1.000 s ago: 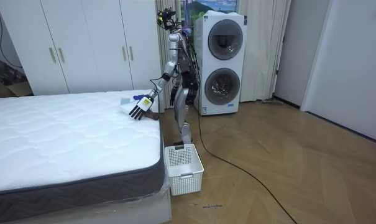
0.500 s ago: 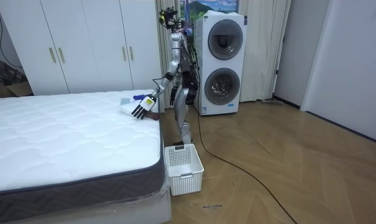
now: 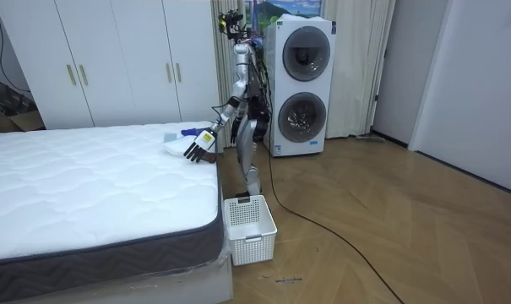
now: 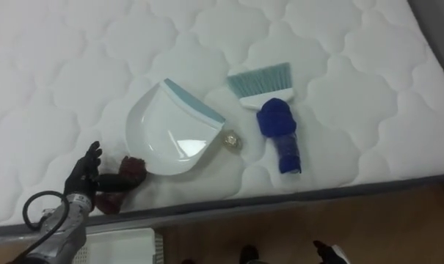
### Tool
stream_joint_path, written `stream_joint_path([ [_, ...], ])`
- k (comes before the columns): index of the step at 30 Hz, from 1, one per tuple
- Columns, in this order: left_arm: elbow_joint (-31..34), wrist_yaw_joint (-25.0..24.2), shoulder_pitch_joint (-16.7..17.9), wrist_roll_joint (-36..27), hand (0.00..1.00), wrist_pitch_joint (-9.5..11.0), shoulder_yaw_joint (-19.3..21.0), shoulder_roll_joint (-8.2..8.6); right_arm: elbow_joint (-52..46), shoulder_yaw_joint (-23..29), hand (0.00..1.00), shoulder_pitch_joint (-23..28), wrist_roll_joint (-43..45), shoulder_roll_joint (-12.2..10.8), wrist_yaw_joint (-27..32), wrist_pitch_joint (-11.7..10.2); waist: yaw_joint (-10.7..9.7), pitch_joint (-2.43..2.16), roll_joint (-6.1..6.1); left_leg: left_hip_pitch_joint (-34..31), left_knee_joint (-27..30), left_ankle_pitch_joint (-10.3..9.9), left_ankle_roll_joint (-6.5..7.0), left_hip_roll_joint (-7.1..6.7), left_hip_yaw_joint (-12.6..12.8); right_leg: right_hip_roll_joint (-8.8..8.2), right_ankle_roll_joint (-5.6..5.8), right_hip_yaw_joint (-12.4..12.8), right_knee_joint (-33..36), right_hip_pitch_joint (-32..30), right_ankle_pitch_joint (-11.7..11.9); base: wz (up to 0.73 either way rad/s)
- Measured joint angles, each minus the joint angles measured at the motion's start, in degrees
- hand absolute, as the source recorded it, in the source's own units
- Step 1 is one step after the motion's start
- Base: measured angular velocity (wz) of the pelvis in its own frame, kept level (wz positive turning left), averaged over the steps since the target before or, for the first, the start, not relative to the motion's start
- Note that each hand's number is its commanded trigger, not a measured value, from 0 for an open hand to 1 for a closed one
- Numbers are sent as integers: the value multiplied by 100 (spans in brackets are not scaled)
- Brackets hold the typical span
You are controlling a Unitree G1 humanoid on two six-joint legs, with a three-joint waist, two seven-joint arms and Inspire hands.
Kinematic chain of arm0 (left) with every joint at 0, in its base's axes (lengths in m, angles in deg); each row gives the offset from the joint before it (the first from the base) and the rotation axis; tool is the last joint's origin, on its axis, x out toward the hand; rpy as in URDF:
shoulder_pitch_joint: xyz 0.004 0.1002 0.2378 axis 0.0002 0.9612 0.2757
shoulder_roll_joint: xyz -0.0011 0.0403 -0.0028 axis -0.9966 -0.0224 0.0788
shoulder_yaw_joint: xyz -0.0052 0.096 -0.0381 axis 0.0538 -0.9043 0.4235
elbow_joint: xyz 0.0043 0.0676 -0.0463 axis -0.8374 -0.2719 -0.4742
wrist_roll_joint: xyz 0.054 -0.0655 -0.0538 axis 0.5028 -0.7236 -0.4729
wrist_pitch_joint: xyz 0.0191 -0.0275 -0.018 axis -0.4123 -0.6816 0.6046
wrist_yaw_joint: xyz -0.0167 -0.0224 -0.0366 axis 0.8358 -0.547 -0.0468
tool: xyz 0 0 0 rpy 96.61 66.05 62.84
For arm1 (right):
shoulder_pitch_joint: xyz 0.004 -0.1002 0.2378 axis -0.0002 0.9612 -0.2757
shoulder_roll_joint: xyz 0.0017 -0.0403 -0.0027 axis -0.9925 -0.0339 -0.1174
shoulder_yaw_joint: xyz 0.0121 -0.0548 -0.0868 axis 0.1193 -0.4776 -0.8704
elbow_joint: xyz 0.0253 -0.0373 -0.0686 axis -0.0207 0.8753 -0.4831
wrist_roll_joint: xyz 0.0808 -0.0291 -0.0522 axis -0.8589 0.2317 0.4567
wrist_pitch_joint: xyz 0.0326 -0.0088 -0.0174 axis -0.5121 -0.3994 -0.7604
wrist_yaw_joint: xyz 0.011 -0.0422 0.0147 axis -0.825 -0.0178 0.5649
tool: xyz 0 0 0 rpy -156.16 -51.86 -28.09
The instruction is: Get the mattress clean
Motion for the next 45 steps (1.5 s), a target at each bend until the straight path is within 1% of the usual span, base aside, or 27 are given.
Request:
stream_joint_path([
  [4,0,40,96,228,0,0,-75,0,-1,1,0,0,-17,-4,-1,1,-11,5,-8,11,-41,0,0,-11,6,-27,0,1,-2,-14,0,0],
  [8,0,204,94,666,0,5,-86,14,-4,-1,0,-15,-18,-9,9,1,-29,8,-12,-18,-50,0,0,-5,14,-27,0,-2,2,-46,0,0],
  [11,-1,304,21,837,0,5,-90,14,-15,-9,0,-48,-59,-26,41,2,-77,16,-24,-81,-22,1,1,-12,19,-34,-3,15,60,-132,-2,0],
  [12,-21,318,-30,835,0,5,-92,14,-13,-20,0,-44,-124,-29,60,2,-100,37,-49,-85,-17,1,1,-18,40,-41,-7,21,123,-175,-19,-4],
  [13,-40,333,-52,835,0,5,-93,13,-13,-23,0,-45,-162,-32,67,2,-113,45,-60,-86,-10,1,1,-18,52,-46,-8,24,139,-187,-28,-7],
  [15,-47,372,-142,832,0,5,-94,-1,-61,-25,0,-81,-216,-63,89,-1,-161,105,-109,-129,76,0,2,-4,80,-72,-21,26,181,-222,-62,-2],
  [18,-190,393,-345,832,0,1,-126,3,-60,-46,0,-112,-218,-88,97,0,-244,121,-130,-264,151,-2,0,15,80,-54,-27,24,187,-313,-69,4],
  [20,-201,409,-446,832,0,-21,-130,0,-59,-149,0,-180,-219,-90,95,6,-303,132,-126,-350,199,-2,0,20,81,-49,-30,26,200,-374,-71,4],
  [22,-322,409,-588,838,0,-23,-144,2,-57,-216,0,-237,-217,-89,94,22,-321,161,-125,-400,258,-3,2,27,81,-46,-30,18,198,-399,-71,0],
  [24,-484,408,-724,837,0,-37,-143,2,-71,-238,0,-243,-217,-86,86,56,-332,178,-142,-402,264,-8,7,25,81,-47,-21,32,194,-410,-88,0],
  [29,-539,468,-830,837,0,-88,-142,1,-161,-235,0,-242,-196,-80,73,129,-373,179,-145,-530,271,-40,2,23,82,-42,-24,35,282,-555,-85,0],
  [32,-552,511,-836,847,0,-106,-147,-2,-195,-237,0,-231,-221,-77,72,138,-387,178,-146,-593,322,-40,4,26,130,-61,-42,40,346,-649,-78,-5],
  [34,-604,514,-852,845,0,-139,-223,-29,-239,-241,0,-230,-221,-76,74,181,-436,179,-147,-612,379,-42,7,24,145,-82,-45,58,420,-689,-78,-5],
  [36,-802,515,-956,847,0,-169,-345,-41,-253,-246,0,-235,-275,-79,87,188,-464,180,-149,-603,385,-45,11,17,165,-90,-47,84,464,-701,-81,-2],
  [37,-832,515,-983,857,7,-183,-379,-46,-258,-252,0,-236,-310,-81,92,194,-465,184,-156,-599,385,-45,12,14,173,-96,-47,89,482,-706,-82,0],
  [38,-908,513,-1043,955,58,-230,-446,-48,-276,-304,0,-231,-411,-81,115,237,-467,193,-171,-587,381,-46,14,6,184,-102,-43,109,493,-707,-100,0],
  [39,-994,513,-1106,1092,97,-265,-523,-49,-283,-365,0,-235,-453,-80,121,266,-474,204,-189,-589,383,-51,21,-3,184,-104,-34,136,497,-711,-134,0],
  [40,-1009,513,-1119,1166,100,-286,-532,-50,-293,-375,0,-236,-453,-82,120,283,-477,207,-194,-591,380,-54,25,-5,184,-103,-30,143,508,-715,-138,0],
  [43,-1035,532,-1154,1565,100,-404,-546,-64,-308,-420,0,-229,-450,-82,121,310,-483,208,-196,-589,380,-67,30,-16,184,-103,-24,152,523,-718,-140,0],
  [45,-1035,671,-1208,1775,100,-499,-533,-135,-309,-425,0,-225,-448,-79,121,342,-487,207,-197,-585,377,-71,36,-28,184,-101,-21,151,541,-724,-137,2],
])
